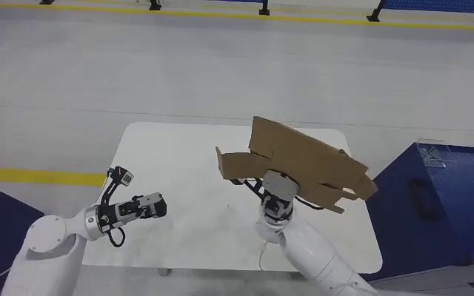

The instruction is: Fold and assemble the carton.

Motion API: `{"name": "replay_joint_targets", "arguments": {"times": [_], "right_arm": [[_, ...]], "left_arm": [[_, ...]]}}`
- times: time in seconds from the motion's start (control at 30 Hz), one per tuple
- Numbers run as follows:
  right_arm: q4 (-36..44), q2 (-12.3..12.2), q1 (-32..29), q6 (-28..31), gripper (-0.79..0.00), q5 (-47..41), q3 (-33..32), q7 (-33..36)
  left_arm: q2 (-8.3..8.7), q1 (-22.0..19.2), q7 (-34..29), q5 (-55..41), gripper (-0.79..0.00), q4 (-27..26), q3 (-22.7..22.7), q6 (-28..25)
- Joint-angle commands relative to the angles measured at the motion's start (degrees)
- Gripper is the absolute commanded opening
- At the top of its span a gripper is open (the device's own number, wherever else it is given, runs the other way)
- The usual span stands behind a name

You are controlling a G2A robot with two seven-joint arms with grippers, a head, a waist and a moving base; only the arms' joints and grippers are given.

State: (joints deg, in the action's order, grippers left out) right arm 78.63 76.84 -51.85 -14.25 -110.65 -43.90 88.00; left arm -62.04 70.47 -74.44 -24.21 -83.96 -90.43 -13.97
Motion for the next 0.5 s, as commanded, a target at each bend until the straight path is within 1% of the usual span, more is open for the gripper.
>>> {"name": "replay_joint_targets", "arguments": {"times": [0.0, 0.1, 0.13, 0.17, 0.23, 0.33, 0.37, 0.4, 0.47], "right_arm": [[-1.8, 0.8, 0.7, 0.6, -0.785, 1.1, 0.2, 0.0], [-3.8, 1.6, 1.8, 3.9, -0.785, 4.9, -0.8, 0.0], [-4.5, 1.6, 2.5, 7.3, -0.785, 8.6, -1.7, 0.0], [-5.5, 1.5, 3.1, 12.1, -0.785, 13.4, -2.9, 0.0], [-5.9, 1.1, 3.3, 18.0, -0.785, 19.4, -5.3, 0.0], [-5.9, -0.2, 3.5, 30.2, -0.785, 31.9, -11.0, -1.1], [-4.3, -0.8, 3.1, 33.7, -0.785, 37.0, -13.2, -3.2], [-1.9, -1.5, 2.4, 37.3, -0.785, 43.4, -16.0, -6.7], [4.6, -2.8, -1.3, 43.6, -0.785, 54.1, -21.4, -13.0]], "left_arm": [[0.00, 0.0, 0.0, 0.0, 0.000, 0.0, 0.0, 0.0], [0.00, 0.0, 0.0, 0.0, 0.000, 0.0, 0.0, 0.0], [0.00, 0.0, 0.0, 0.0, 0.000, 0.0, 0.0, 0.0], [0.00, 0.0, 0.0, 0.0, 0.000, 0.0, 0.0, 0.0], [0.00, 0.0, 0.0, 0.0, 0.000, 0.0, 0.0, 0.0], [0.00, 0.0, 0.0, 0.0, 0.000, 0.0, 0.0, 0.0], [0.00, 0.0, 0.0, 0.0, 0.000, 0.0, 0.0, 0.0], [0.00, 0.0, 0.0, 0.0, 0.000, 0.0, 0.0, 0.0], [0.00, 0.0, 0.0, 0.0, 0.000, 0.0, 0.0, 0.0]]}}
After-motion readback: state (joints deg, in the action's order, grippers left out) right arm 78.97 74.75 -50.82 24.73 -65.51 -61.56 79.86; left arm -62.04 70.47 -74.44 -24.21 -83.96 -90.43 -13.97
